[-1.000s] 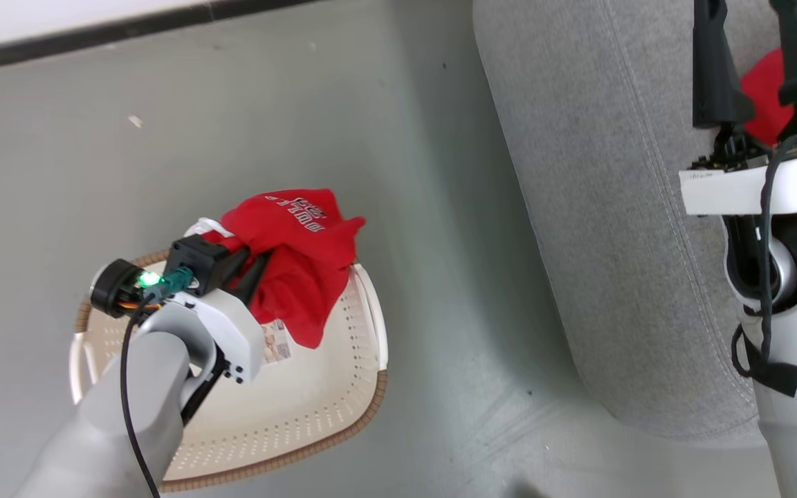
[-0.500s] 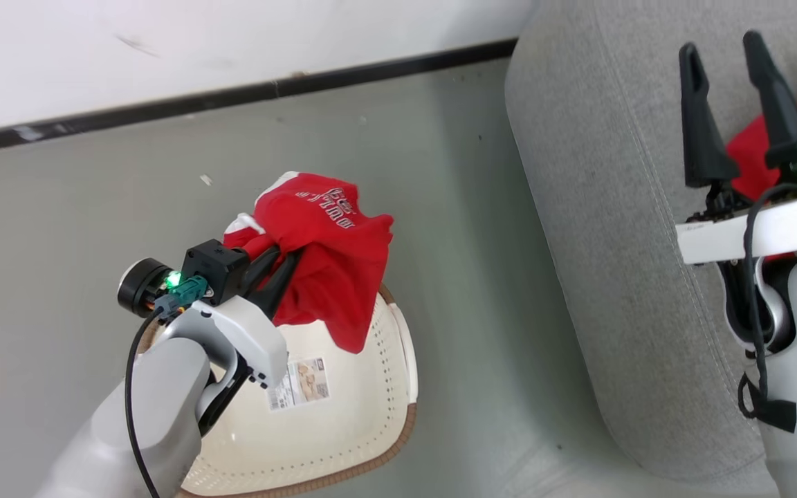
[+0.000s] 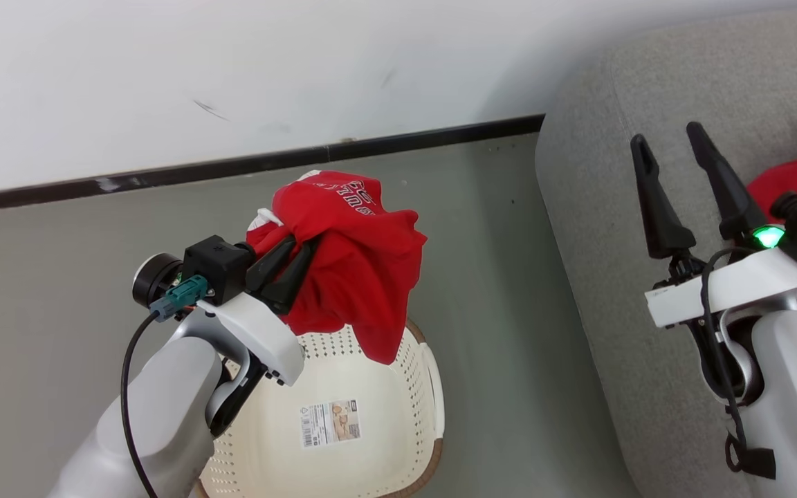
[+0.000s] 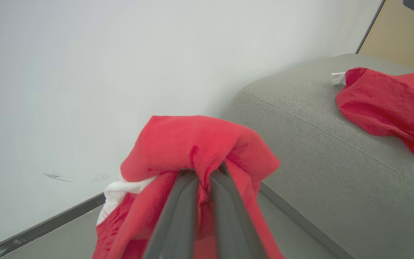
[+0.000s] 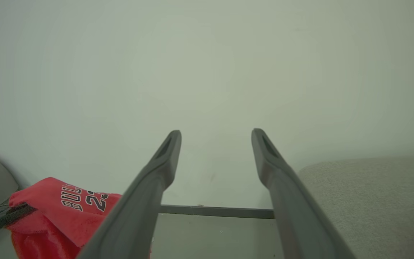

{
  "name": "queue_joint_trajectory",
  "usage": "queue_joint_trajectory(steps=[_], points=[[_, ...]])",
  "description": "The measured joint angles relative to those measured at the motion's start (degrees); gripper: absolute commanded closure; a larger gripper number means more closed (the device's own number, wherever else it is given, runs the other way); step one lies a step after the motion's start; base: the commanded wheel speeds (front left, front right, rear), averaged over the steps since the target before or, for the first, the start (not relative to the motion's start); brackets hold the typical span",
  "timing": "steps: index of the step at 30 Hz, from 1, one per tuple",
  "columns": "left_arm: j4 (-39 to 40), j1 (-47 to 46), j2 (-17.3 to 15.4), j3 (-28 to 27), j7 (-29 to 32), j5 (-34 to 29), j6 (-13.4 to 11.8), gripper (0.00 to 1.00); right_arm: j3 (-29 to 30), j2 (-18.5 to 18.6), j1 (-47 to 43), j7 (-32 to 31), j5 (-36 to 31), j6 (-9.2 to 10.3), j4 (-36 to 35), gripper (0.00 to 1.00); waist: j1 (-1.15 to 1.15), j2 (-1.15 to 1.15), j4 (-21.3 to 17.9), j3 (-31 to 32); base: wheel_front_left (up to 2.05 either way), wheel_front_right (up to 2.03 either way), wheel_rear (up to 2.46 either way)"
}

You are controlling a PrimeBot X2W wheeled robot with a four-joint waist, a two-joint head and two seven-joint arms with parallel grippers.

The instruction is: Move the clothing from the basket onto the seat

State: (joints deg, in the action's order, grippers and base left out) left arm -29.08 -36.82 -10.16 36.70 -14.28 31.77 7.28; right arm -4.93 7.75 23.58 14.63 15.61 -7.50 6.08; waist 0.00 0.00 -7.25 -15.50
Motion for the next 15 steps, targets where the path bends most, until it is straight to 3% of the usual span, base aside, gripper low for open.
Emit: queue_joint_trajectory(steps=[15], points=[[5.1, -0.1, -0.1, -0.7, 0.1, 1.2, 0.0, 1.00, -3.9, 1.7, -5.6, 0.0, 1.5, 0.00, 2.1, 0.00, 0.00, 0.00, 3.4, 6.3, 0.00, 0.00, 0.00]])
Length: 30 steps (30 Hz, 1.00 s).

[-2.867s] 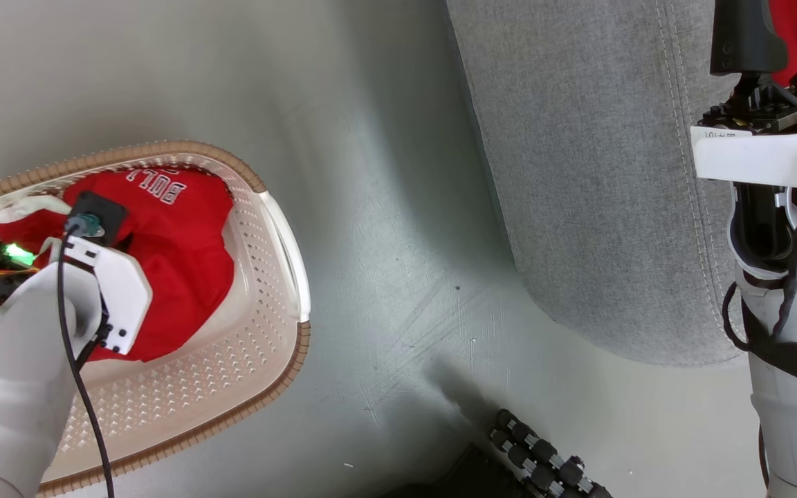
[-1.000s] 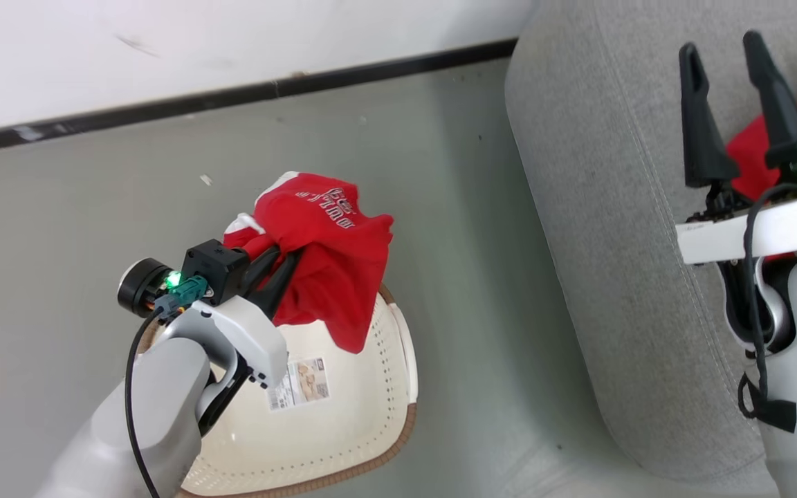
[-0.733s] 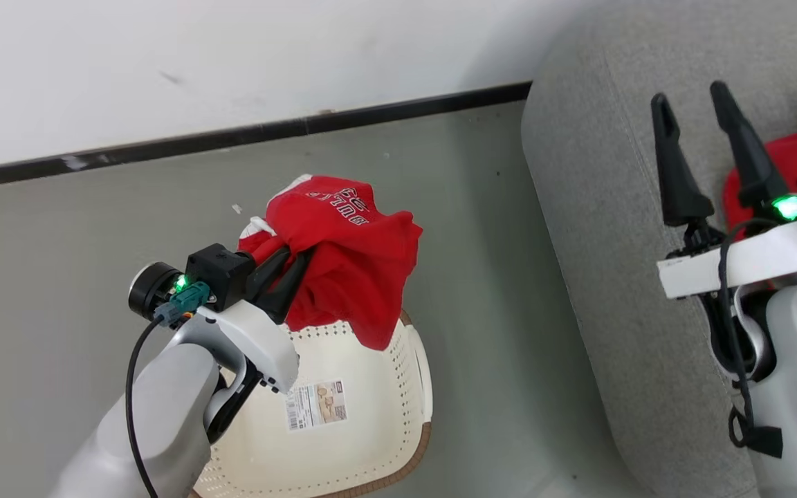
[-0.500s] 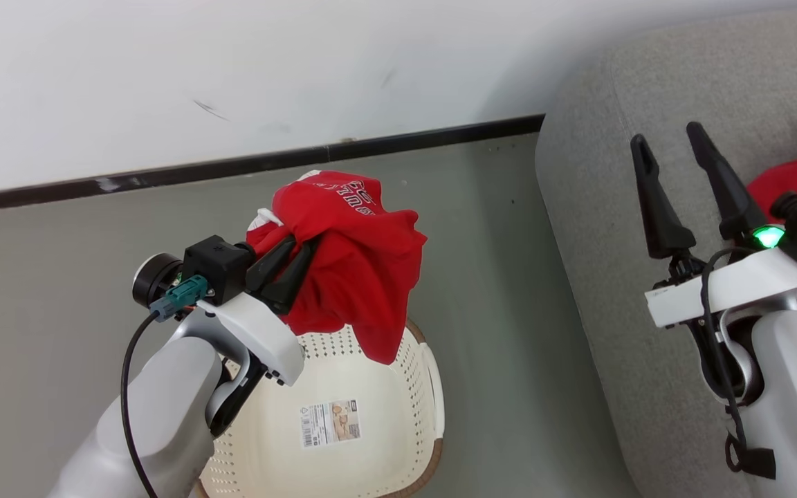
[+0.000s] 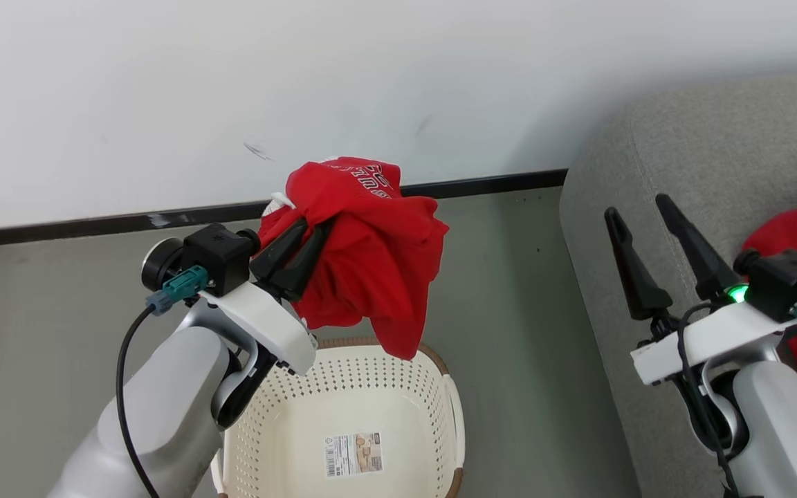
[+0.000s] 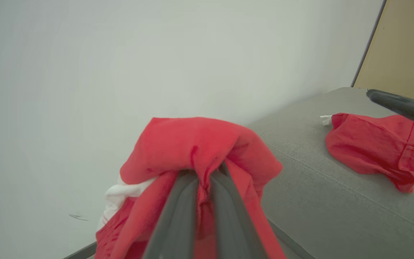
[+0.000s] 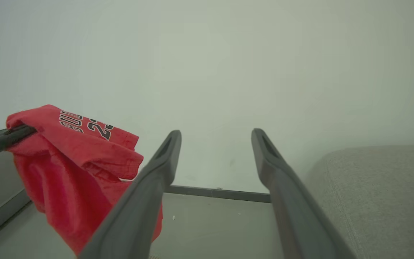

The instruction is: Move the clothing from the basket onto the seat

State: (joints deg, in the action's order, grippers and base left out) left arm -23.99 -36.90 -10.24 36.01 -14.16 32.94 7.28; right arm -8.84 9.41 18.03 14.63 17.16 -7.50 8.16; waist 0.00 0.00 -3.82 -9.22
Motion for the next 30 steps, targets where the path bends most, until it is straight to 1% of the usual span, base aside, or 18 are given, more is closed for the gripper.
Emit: queue_joint_trajectory(steps=[7, 16, 30], points=[[1.6, 0.0, 0.5, 0.8, 1.3, 0.3, 0.0, 1.00, -3.1, 0.3, -1.7, 0.0, 0.0, 0.00, 0.3, 0.00, 0.00, 0.00, 1.0, 2.1, 0.00, 0.00, 0.00], [3.6, 0.0, 0.9, 0.8, 2.1, 0.8, 0.0, 1.00, -5.5, 0.7, -2.8, 0.0, 1.0, 0.00, 0.4, 0.00, 0.00, 0.00, 1.9, 4.0, 0.00, 0.00, 0.00], [7.1, 0.0, 1.8, 2.3, 3.6, 0.9, 0.0, 1.00, -14.2, 1.5, -2.3, 0.0, 1.7, 0.00, 1.4, 0.00, 0.00, 0.00, 2.9, 4.9, 0.00, 0.00, 0.00]])
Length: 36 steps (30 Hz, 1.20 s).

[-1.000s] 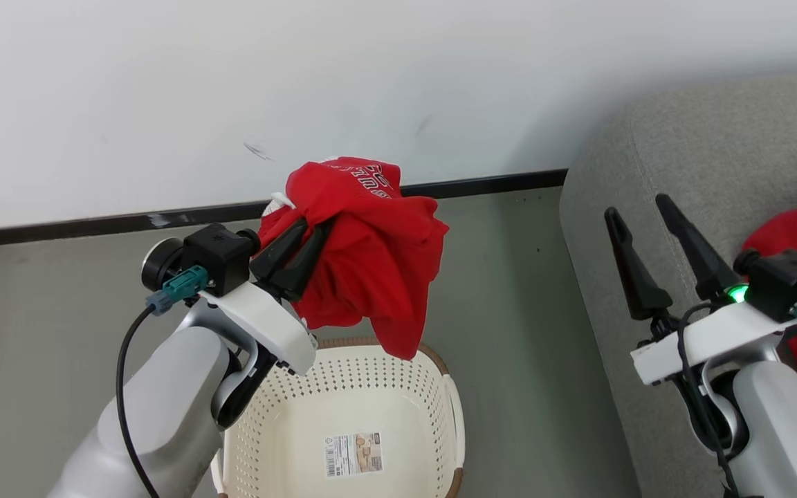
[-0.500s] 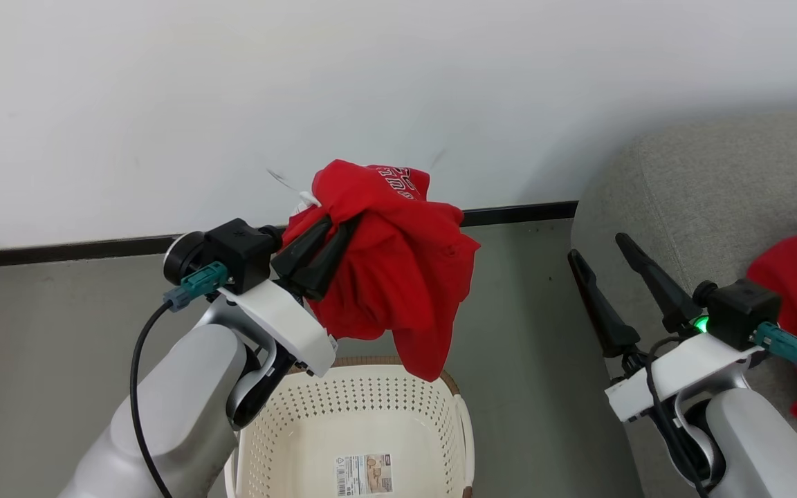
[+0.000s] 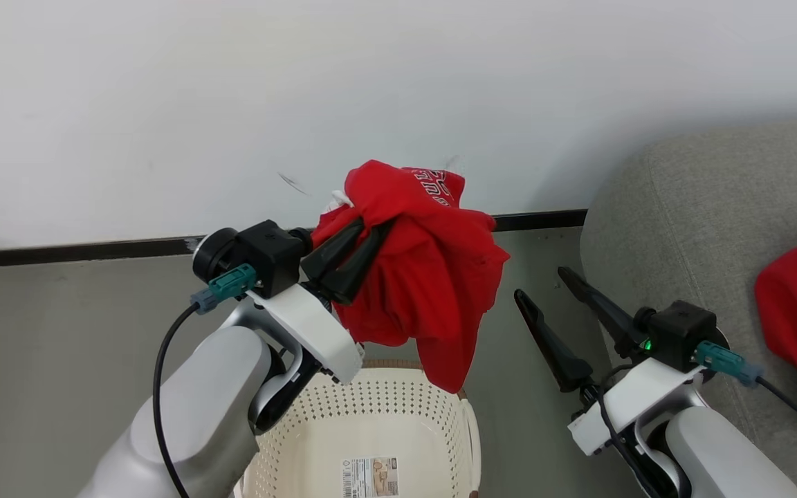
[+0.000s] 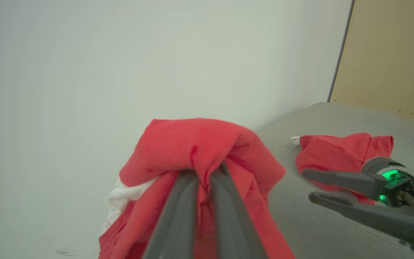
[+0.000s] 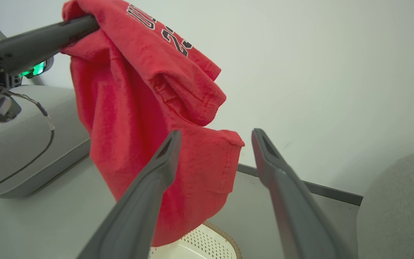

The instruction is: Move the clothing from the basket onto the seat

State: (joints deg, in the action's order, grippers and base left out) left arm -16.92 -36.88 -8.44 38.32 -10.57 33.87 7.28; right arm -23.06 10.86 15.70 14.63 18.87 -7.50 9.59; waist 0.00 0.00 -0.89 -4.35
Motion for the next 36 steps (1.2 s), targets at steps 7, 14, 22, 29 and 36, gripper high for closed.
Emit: queue_joint_trajectory(steps=[7, 14, 22, 29, 36], points=[[2.3, 0.0, 0.9, 1.8, 1.0, 0.0, 0.0, 1.00, -4.1, 0.2, 3.2, 0.0, 0.8, 0.00, 1.5, 0.00, 0.00, 0.00, 1.0, -0.2, 0.00, 0.00, 0.00], [3.8, 0.2, 1.3, 3.4, 2.0, 0.0, 0.0, 1.00, -6.7, 0.0, 5.2, 0.0, 1.8, 0.00, 3.1, 0.00, 0.00, 0.00, 2.1, -0.4, 0.00, 0.00, 0.00], [5.2, 1.2, 1.8, 5.2, 2.9, 0.0, 0.0, 1.00, -10.7, 0.0, 8.1, 0.0, 2.9, 0.00, 5.9, 0.00, 0.00, 0.00, 3.6, -0.7, 0.00, 0.00, 0.00], [6.4, 1.2, 2.3, 6.1, 3.5, 0.0, 0.0, 1.00, -13.2, -0.9, 10.2, 0.0, 3.8, 0.00, 7.8, 0.00, 0.00, 0.00, 4.9, -0.8, 0.00, 0.00, 0.00], [7.0, 1.3, 2.4, 6.6, 4.0, 0.6, 0.0, 1.00, -13.8, -1.5, 10.8, 0.0, 4.8, 0.00, 8.8, 0.82, 0.00, 0.00, 5.9, -0.9, 0.00, 0.00, 0.00]])
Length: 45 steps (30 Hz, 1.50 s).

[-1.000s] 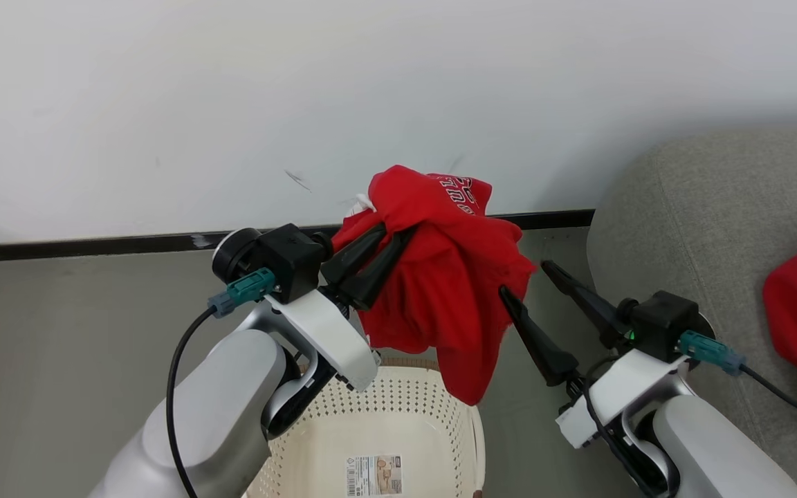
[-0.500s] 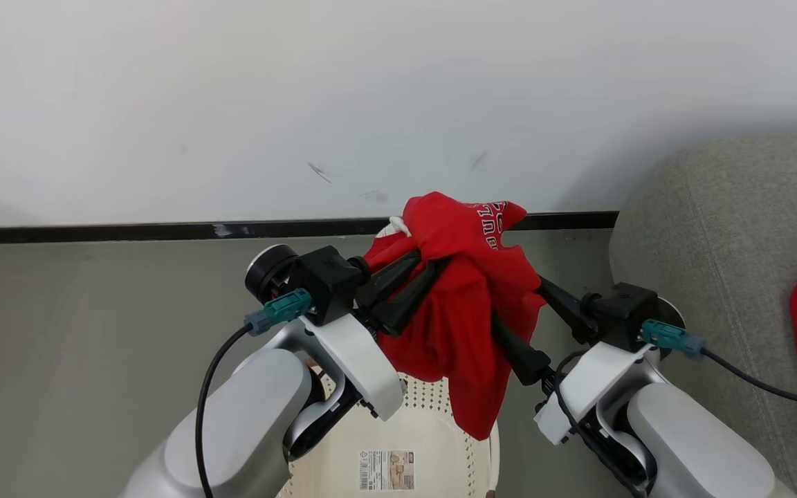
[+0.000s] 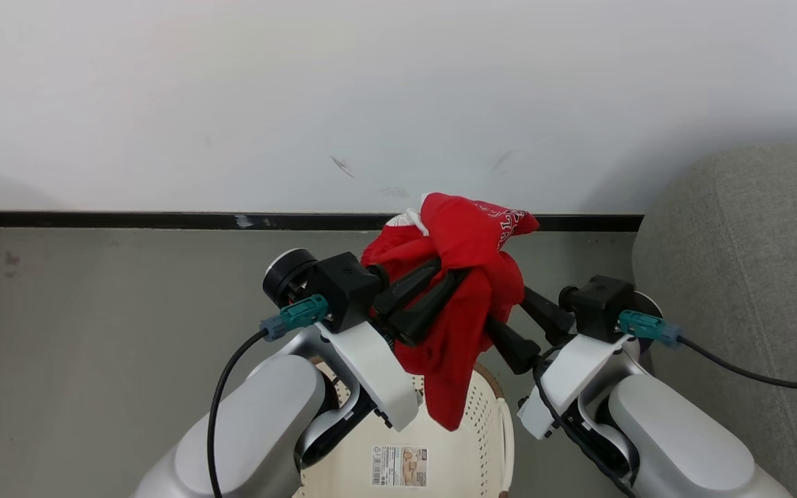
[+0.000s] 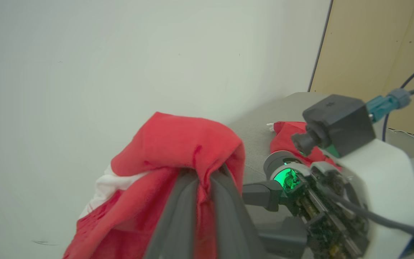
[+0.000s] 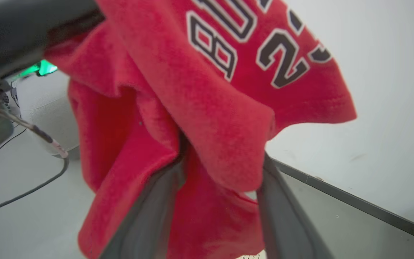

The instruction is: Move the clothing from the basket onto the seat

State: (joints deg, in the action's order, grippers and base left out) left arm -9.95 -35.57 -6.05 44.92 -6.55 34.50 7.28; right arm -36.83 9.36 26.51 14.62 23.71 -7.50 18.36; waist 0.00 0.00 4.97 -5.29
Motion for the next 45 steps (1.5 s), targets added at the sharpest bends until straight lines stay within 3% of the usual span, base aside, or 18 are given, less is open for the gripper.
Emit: queue_joint_trajectory(steps=[1, 17, 19, 23, 24, 25, 26, 27, 45], points=[[0.1, 0.0, 0.0, 0.0, 0.0, 0.1, 0.0, 1.00, 0.0, 0.0, 0.1, 0.0, 0.1, 0.00, 0.2, 1.00, 0.00, 0.00, 0.1, -0.1, 0.00, 0.00, 0.00], [0.2, 1.0, -2.0, -1.6, 0.5, 0.7, -0.3, 1.00, 1.8, 0.8, 2.0, 0.0, 1.7, 0.00, -0.2, 1.00, 0.00, 0.00, -0.7, -1.2, 0.00, 0.00, 0.00], [0.0, 1.0, -2.3, -1.8, 0.5, 0.8, -0.6, 0.83, 3.3, 1.1, 1.9, 0.0, 1.7, 0.00, -0.4, 1.00, 0.00, 0.00, -0.9, -1.2, 0.00, 0.00, 0.00], [-0.2, 1.4, -2.8, -1.9, 0.5, 0.8, -0.6, 0.69, 5.8, 1.6, 1.8, 0.0, 1.7, 0.00, -0.9, 1.00, 0.00, 0.00, -1.5, -1.1, 0.00, 0.00, 0.00], [-0.2, 1.6, -2.7, -1.9, 0.5, 0.8, -0.6, 0.60, 6.3, 1.6, 1.7, 0.0, 1.7, 0.00, -1.1, 1.00, 0.00, 0.00, -1.6, -1.1, 0.00, 0.00, 0.00], [-0.2, 1.9, -2.8, -1.9, 0.5, 0.8, -0.6, 0.49, 6.8, 1.7, 1.5, 0.0, 1.7, 0.00, -1.2, 1.00, 0.00, 0.00, -1.7, -1.0, 0.00, 0.00, 0.00], [-0.3, 2.1, -2.8, -1.9, 0.5, 0.8, -0.6, 0.21, 7.2, 1.7, 1.3, 0.0, 1.9, 0.00, -1.3, 1.00, 0.00, 0.00, -1.9, -1.0, 0.00, 0.00, 0.00], [-0.4, 2.3, -2.9, -1.9, 0.5, 0.8, -0.7, 0.00, 7.6, 1.9, 0.9, 0.0, 1.9, 0.00, -1.4, 1.00, 0.00, 0.00, -2.0, -1.0, 0.00, 0.00, 0.00], [-0.2, 4.0, -3.4, -1.7, 0.5, 1.7, -1.1, 0.00, 18.9, 5.0, -3.0, 0.0, 0.9, 0.00, -4.9, 1.00, 0.00, 0.00, -5.7, -0.5, 0.00, 0.00, 0.00]])
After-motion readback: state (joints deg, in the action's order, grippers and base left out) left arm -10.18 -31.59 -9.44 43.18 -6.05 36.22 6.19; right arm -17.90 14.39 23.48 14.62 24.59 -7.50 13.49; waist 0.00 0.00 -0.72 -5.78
